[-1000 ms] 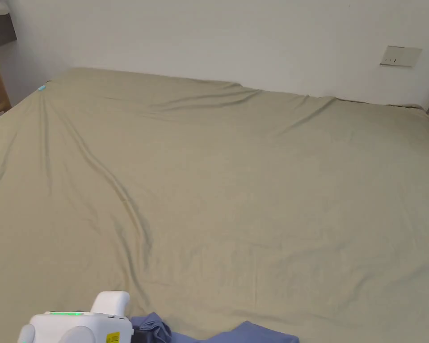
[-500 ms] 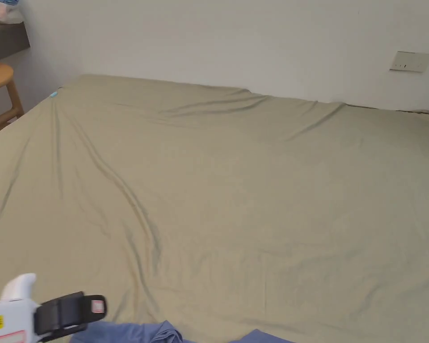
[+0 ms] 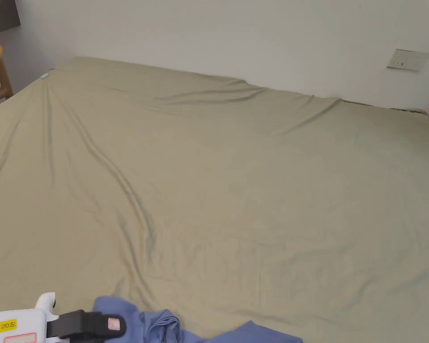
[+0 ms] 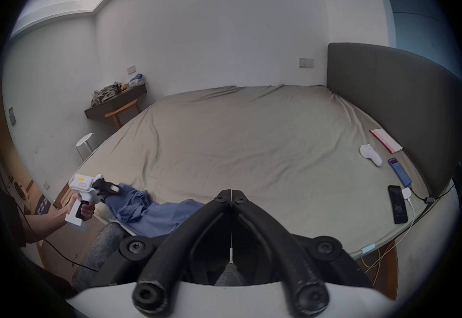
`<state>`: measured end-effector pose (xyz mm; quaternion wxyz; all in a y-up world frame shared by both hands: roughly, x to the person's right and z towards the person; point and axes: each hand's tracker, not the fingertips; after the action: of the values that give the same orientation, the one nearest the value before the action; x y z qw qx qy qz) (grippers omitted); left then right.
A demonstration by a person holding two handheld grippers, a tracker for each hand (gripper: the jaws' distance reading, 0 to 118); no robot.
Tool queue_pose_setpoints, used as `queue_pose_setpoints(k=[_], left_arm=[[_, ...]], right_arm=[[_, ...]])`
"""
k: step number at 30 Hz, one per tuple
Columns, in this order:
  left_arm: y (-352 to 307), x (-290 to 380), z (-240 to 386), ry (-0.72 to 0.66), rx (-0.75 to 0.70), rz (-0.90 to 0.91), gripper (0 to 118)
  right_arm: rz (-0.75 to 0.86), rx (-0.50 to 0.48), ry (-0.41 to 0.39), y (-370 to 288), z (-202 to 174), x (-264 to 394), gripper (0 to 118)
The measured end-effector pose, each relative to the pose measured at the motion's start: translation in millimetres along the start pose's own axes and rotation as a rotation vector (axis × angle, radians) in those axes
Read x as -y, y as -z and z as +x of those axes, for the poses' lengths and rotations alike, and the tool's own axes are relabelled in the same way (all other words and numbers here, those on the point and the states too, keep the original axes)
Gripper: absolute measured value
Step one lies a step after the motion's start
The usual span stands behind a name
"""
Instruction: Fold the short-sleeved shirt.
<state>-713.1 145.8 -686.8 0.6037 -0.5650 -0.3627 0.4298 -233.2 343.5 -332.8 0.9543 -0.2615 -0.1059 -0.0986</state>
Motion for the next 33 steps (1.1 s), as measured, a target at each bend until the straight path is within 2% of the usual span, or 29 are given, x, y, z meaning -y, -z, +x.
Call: queue_pose_setpoints(k=[3,8,11,13,15,16,18,19,22,25,27,30,33], left_arm=[[-0.7,11.5,5.4,0.159,-0.143,0.013,22],[-46.4,2.1,3.7,0.145,-0.197,0.139,22],[-75.5,6.0,22.6,0.177,-0.217,0.184,22],[-103.9,1.0,28.7,0.191,-0.203,0.298,22],[-132.9,-9.8,40.1,0.193,-0.209,0.300,22],[-144.8,-13.5,51.3,0.219,-0.275,0.302,22],[-153.9,-8.2,83.3,0.385,-0.471,0.298,22],[-153.4,-8.8,96.0,0.477,-0.627,0.270,22],[-123.3,13.5,137.3,0.630,-0.823,0.213,22],[-68.7,34.4,154.6,0.763,-0.877,0.187,22],[-21.7,55.4,160.0,0.743,-0.859,0.234,22],[54.0,87.9,155.9,0.803,-0.727,0.058,22],[122.5,117.4,140.0,0.865,-0.734,-0.045,22]], right_arm=[[-0.014,-0.018,-0.012,4.8,-8.3,0.7,0],[0.005,-0.036,-0.038,1.7,-13.9,-8.1,0],[0.024,-0.036,-0.032,-0.1,-10.2,-13.1,0],[0.037,-0.034,-0.022,-1.1,-6.3,-14.7,0],[0.044,-0.036,0.000,-1.4,-1.5,-14.8,0],[0.045,-0.034,0.011,-1.9,0.6,-14.0,0],[0.050,-0.030,0.022,-4.8,4.8,-11.8,0],[0.053,-0.026,0.025,-6.2,6.9,-10.5,0],[0.050,-0.012,0.043,-6.9,13.2,-6.4,0],[0.044,-0.008,0.081,-6.7,16.9,-3.9,0],[0.047,-0.011,0.091,-8.5,17.2,-2.1,0],[0.047,-0.002,0.091,-12.9,15.6,-0.6,0],[0.050,0.017,0.069,-20.0,14.7,0.4,0]])
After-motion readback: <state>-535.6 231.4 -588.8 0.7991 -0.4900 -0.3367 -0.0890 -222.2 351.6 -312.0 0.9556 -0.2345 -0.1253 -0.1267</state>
